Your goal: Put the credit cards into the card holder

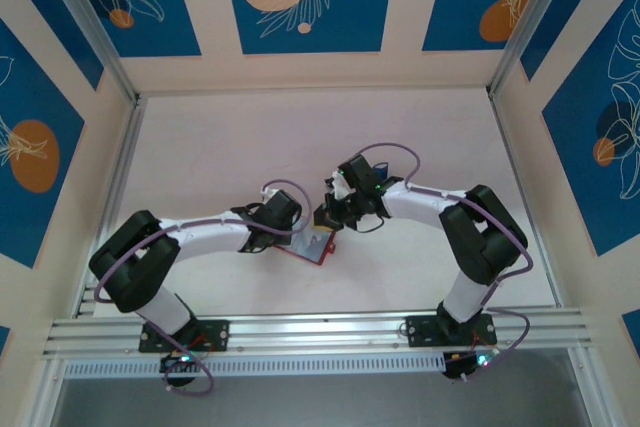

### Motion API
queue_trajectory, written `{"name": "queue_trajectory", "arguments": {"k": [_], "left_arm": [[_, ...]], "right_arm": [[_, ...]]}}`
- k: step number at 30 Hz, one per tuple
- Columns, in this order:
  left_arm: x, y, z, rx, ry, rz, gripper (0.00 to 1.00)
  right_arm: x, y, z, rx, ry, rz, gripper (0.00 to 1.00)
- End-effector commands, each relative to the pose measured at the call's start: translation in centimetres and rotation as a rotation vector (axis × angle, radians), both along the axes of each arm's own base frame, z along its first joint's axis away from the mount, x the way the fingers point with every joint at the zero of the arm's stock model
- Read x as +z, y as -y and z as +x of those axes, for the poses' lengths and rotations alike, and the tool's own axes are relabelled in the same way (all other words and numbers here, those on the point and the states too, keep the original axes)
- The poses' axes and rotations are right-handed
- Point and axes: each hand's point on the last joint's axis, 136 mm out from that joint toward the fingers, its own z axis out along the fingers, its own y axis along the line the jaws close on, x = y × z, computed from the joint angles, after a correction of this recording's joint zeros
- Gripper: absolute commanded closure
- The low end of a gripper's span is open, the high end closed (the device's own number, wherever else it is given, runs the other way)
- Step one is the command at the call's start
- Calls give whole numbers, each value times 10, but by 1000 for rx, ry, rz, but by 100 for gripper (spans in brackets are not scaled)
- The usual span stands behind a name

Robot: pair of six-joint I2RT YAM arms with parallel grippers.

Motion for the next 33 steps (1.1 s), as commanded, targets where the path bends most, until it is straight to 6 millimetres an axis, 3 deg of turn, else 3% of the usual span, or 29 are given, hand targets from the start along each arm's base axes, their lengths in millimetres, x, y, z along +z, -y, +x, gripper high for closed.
{"name": "queue_trajectory", "arguments": {"k": [1, 15, 33], "left_arm": [[-26, -18, -21, 2, -104, 66, 93], [-25, -18, -21, 0, -100, 66, 94], [-26, -18, -21, 3, -101, 66, 93]], "right_arm": [[0, -9, -8, 26, -44, 48, 100], [-25, -9, -10, 29, -95, 2, 100], [-28, -3, -22, 36, -132, -5, 100]]}}
